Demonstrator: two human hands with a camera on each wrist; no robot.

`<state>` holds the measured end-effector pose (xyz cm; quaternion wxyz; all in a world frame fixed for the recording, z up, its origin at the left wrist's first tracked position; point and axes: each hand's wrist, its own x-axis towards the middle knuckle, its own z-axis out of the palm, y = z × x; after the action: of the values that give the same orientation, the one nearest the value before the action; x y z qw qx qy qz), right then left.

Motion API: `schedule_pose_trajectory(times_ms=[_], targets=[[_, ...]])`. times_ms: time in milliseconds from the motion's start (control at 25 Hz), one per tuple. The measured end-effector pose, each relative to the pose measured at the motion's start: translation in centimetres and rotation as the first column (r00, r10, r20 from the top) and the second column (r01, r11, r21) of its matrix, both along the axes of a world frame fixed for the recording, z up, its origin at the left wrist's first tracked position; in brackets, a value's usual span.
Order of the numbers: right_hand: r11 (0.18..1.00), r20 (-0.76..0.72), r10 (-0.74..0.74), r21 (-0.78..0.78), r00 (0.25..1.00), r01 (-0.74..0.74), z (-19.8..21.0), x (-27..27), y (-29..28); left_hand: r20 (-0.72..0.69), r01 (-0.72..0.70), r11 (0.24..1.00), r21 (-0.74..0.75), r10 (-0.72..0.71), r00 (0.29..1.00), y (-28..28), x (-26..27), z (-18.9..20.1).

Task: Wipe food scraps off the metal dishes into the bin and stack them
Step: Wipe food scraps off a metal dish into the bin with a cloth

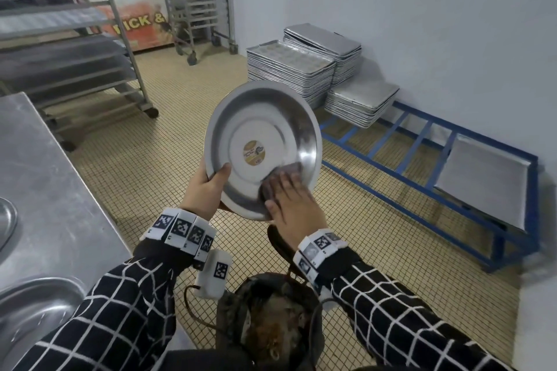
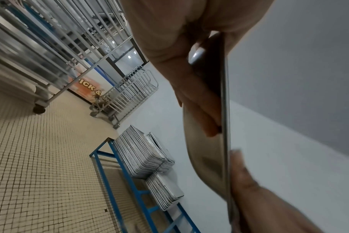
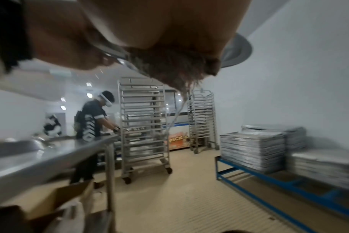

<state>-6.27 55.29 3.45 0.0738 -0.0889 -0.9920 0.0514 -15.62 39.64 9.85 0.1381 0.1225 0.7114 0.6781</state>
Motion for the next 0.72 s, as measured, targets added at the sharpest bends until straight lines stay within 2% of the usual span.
schedule_pose_trajectory(times_ms=[80, 120, 280, 400, 480, 560, 640, 720], targets=[[0.992, 0.052, -0.122, 0.022, 0.991, 0.120, 0.0, -0.2, 1.4, -0.024, 0.025, 1.000, -0.006, -0.025, 0.999, 0.1, 0.1, 0.2], [0.991, 0.051, -0.134, 0.002, 0.990, 0.135, 0.0, -0.3, 1.1, -0.036, 0.023, 1.000, -0.001, -0.023, 0.999, 0.1, 0.4, 0.3], [0.976, -0.163, 0.051, -0.203, 0.985, -0.084, 0.7, 0.1, -3.7, -0.053, -0.035, 0.998, 0.052, 0.037, 0.998, 0.8, 0.7, 0.5], [0.953, -0.308, 0.037, -0.276, 0.951, -0.127, 0.7, 0.9, -5.4, -0.048, -0.087, 0.992, 0.091, 0.092, 0.995, 1.1, 0.7, 0.8], [0.975, -0.318, -0.001, -0.210, 0.948, -0.070, 0.2, 1.4, -4.4, -0.045, -0.078, 0.991, 0.109, 0.083, 0.995, 1.1, 1.0, 0.9], [0.986, -0.278, -0.099, -0.159, 0.955, 0.056, -0.4, 1.4, -2.2, -0.025, -0.070, 0.992, 0.104, 0.073, 0.997, 1.0, 1.1, 0.9], [0.961, -0.205, -0.236, -0.192, 0.950, 0.197, -1.0, 1.2, 0.7, 0.017, -0.072, 0.991, 0.110, 0.070, 0.997, 0.8, 0.8, 0.7], [0.916, -0.220, -0.322, -0.318, 0.921, 0.244, -0.9, 0.9, 3.2, 0.052, -0.073, 0.992, 0.105, 0.067, 0.996, 0.6, 0.7, 0.4]])
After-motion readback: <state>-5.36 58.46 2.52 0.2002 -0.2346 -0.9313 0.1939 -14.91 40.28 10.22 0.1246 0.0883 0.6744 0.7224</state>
